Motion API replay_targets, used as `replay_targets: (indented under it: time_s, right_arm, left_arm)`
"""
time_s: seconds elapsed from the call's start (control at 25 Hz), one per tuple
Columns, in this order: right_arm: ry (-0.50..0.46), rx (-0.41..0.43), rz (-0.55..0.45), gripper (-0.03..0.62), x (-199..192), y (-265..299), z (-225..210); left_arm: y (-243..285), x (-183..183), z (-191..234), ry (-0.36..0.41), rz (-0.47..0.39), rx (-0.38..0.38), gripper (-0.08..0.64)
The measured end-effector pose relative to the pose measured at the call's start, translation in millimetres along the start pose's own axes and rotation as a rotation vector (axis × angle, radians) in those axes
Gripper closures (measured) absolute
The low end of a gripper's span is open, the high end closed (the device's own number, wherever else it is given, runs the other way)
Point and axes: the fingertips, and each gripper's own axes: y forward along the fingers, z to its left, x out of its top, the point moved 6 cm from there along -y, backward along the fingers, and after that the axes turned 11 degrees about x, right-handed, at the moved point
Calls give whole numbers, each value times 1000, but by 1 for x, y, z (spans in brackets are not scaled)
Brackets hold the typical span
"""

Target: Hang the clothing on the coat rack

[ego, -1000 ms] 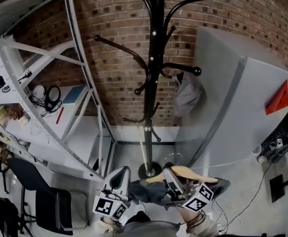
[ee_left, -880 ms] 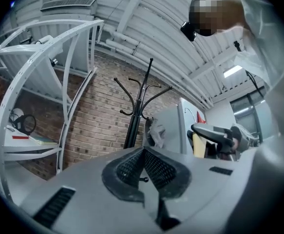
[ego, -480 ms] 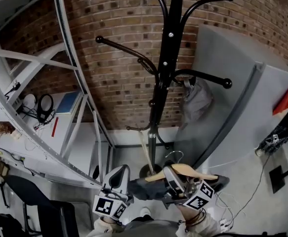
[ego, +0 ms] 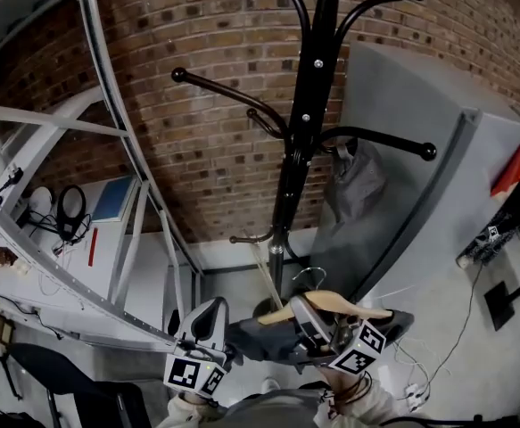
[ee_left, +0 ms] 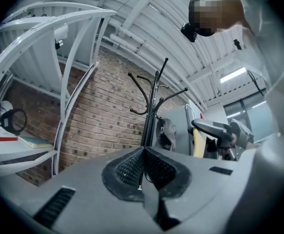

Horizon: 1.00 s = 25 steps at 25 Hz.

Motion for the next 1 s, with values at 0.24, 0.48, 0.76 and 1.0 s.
replay_targets:
  time_s: [0.24,0.48,0.76,1.0]
  right_arm:
    - [-16,8,-11,500,9,13,-2]
    - [-43,24,-6,500,19,31,-5]
    - [-39,67,16,500,30,57,-13]
    - [-24,88,24,500,42,72,-25]
  left_arm:
    - [19,11,-1,17,-41,-30,552]
    - [29,22,-1,37,-72,-26,552]
    - [42,37,6,28,-83,19,552]
    - [56,47,4,71,-109,48,552]
